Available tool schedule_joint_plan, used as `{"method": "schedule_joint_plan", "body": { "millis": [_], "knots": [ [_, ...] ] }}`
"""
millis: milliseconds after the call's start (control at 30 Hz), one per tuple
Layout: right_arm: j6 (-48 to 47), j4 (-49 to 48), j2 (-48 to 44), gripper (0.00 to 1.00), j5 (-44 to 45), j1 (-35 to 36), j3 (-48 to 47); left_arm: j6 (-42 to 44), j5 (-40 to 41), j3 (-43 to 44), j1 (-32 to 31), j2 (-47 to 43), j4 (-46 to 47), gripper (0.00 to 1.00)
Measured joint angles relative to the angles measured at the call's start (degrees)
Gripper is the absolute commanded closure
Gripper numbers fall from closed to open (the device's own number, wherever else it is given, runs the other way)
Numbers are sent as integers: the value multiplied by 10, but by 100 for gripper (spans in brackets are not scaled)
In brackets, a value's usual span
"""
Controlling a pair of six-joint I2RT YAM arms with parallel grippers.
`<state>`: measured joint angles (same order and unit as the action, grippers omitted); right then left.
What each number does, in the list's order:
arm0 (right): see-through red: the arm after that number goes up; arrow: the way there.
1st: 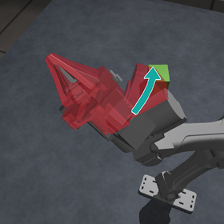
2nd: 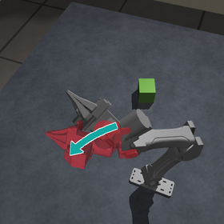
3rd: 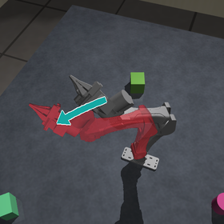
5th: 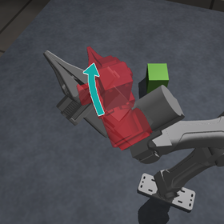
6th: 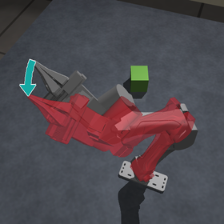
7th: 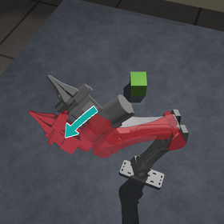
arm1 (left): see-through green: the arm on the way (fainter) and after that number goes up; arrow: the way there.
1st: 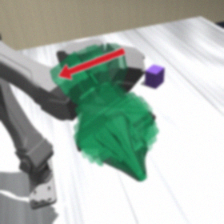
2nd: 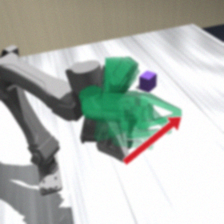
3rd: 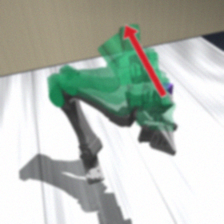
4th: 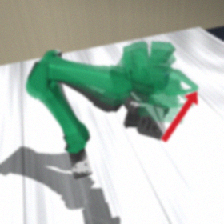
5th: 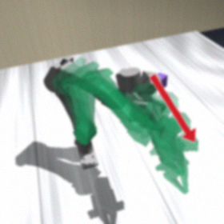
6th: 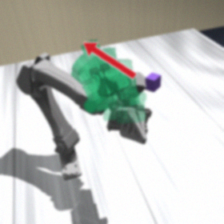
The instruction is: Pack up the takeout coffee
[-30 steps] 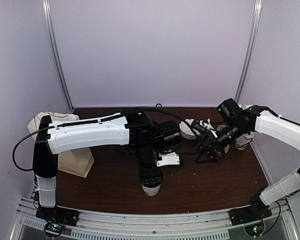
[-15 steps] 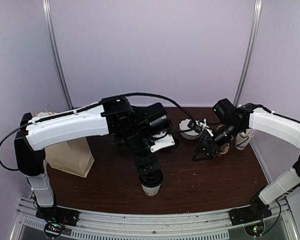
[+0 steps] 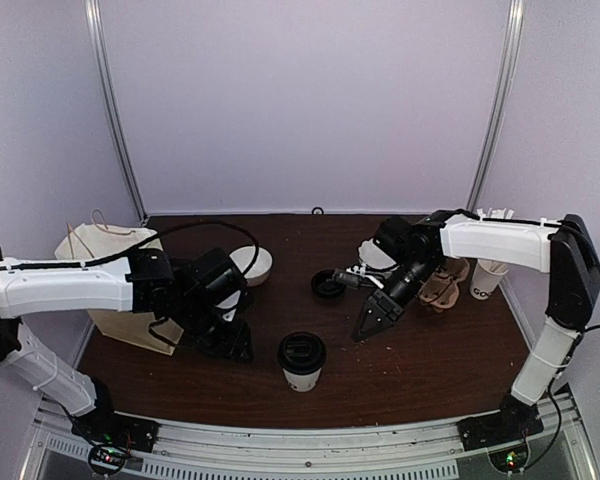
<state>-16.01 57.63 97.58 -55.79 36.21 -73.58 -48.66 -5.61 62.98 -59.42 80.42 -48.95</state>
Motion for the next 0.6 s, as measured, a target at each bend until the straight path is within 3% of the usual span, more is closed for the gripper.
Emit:
{"method": "schedule_joint_plan", "body": {
  "millis": [133,300,600],
  "knots": [
    [11,11,57,61,-22,37,-31,-55,-45,-65,-2,3,72,75],
    [12,24,116,60,-48,62,-70,-92,-78,-77,-2,3,160,67],
    [12,37,139,57,-78,62,-76,-111,-112,-83,-2,19,243,67]
  ]
}}
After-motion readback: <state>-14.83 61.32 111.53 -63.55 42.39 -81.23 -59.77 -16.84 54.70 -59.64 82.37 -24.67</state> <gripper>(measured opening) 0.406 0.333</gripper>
